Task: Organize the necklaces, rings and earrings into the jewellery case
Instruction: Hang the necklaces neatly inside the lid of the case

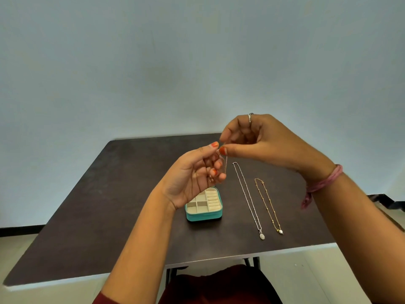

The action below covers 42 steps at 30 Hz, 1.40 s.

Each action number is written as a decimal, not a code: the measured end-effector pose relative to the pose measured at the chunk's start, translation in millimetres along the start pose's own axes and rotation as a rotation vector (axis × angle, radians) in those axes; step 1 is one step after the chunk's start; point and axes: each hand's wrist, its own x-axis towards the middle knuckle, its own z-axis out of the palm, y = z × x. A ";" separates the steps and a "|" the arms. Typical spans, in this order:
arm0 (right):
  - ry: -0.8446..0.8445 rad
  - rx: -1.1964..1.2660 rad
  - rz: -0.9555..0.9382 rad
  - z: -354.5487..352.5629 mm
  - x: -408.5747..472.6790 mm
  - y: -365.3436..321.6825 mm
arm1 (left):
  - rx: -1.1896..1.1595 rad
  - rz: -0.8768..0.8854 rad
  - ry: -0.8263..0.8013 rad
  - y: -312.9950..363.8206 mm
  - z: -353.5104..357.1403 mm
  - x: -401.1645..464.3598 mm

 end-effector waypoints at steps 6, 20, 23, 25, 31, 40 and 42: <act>0.017 0.073 -0.007 1.0 2.7 -1.8 | 0.004 -0.013 -0.023 -0.8 1.6 -2.1; 0.068 0.185 0.070 5.7 1.3 2.7 | -0.038 0.093 0.002 0.5 -0.7 0.3; 0.022 0.274 0.126 11.0 -1.1 9.4 | -0.078 0.118 0.009 0.5 -2.5 1.7; 0.002 0.291 0.114 15.2 -1.4 12.6 | -0.090 0.125 0.016 -0.8 -3.7 3.3; 0.083 0.372 0.090 25.5 3.4 19.8 | -0.133 0.118 0.018 -5.0 -0.9 5.1; 0.050 -0.162 0.032 28.1 3.8 10.4 | 0.167 0.184 0.163 -1.0 -10.7 3.3; 0.040 -0.167 0.043 25.9 2.0 7.0 | 0.178 0.197 0.183 -1.3 -11.5 2.9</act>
